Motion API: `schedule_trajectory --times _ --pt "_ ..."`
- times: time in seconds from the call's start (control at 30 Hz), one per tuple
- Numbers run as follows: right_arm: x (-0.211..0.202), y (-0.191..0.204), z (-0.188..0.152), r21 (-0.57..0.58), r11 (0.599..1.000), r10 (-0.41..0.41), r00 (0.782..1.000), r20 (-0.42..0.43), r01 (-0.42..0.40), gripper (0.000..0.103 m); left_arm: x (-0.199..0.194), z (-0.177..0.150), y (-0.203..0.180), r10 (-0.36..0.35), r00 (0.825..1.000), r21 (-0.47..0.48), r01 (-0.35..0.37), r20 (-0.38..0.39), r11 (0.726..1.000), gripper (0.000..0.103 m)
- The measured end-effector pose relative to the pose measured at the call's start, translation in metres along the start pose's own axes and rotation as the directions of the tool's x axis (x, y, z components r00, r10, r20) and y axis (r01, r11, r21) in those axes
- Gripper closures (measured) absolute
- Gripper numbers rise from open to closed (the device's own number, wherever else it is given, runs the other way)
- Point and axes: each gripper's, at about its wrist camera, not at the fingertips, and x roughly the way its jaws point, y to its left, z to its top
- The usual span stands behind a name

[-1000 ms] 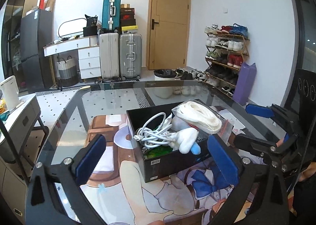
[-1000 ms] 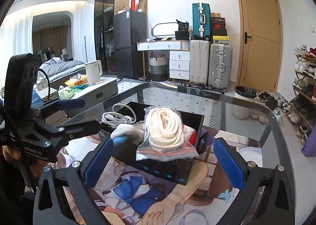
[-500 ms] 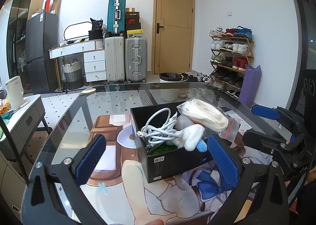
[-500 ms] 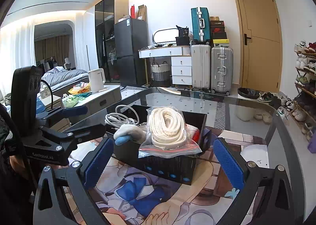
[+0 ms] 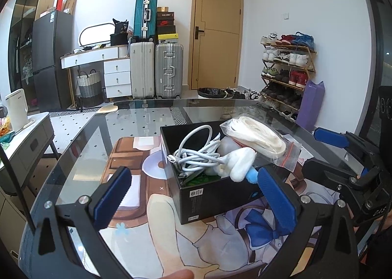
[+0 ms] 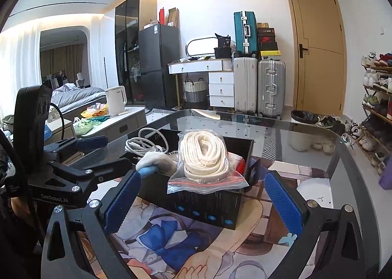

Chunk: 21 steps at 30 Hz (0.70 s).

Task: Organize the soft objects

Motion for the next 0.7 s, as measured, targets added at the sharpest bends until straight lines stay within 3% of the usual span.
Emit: schedule_trajectory --times 0.7 --pt "-0.0019 0.0038 -0.0016 -0.010 1.000 -0.003 1.000 0.004 0.003 0.001 -0.0026 -0.0015 -0.0020 -0.003 1.000 0.002 0.003 0.002 1.000 0.000"
